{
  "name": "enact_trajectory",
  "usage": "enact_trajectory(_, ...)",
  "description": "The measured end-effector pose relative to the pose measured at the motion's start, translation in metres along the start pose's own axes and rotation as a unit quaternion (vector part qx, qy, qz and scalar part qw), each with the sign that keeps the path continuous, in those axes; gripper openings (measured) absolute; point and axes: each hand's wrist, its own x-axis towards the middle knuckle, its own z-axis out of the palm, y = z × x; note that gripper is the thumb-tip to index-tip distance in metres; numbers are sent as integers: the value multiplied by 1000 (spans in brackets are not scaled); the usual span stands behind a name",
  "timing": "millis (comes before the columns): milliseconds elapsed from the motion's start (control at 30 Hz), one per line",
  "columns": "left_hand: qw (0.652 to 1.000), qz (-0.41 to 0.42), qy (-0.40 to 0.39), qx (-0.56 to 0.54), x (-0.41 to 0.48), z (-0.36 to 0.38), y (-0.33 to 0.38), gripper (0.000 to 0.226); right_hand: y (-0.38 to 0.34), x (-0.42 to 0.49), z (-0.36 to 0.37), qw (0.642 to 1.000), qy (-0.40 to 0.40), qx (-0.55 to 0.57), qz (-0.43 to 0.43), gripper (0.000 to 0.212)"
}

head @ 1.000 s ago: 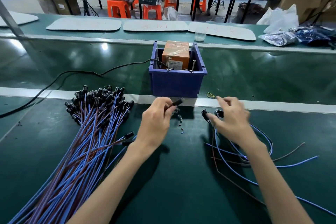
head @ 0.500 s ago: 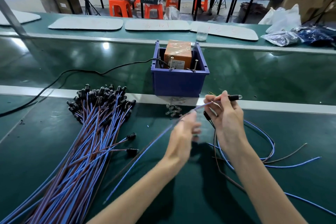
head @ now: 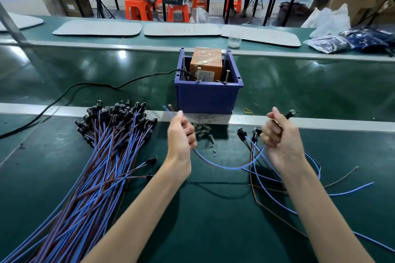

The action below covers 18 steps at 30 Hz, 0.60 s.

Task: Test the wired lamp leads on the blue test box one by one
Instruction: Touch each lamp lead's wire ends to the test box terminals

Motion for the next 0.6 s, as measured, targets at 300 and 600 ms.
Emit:
enact_trajectory(300, 898, 134, -225, 354, -15, 0, -11, 39, 23, -33, 39, 969, -139, -200, -39, 25)
enact_trajectory(600, 886, 53, -292, 355, -14, -6, 0, 38, 29, -36, 42, 981, -85, -168, 37, 5)
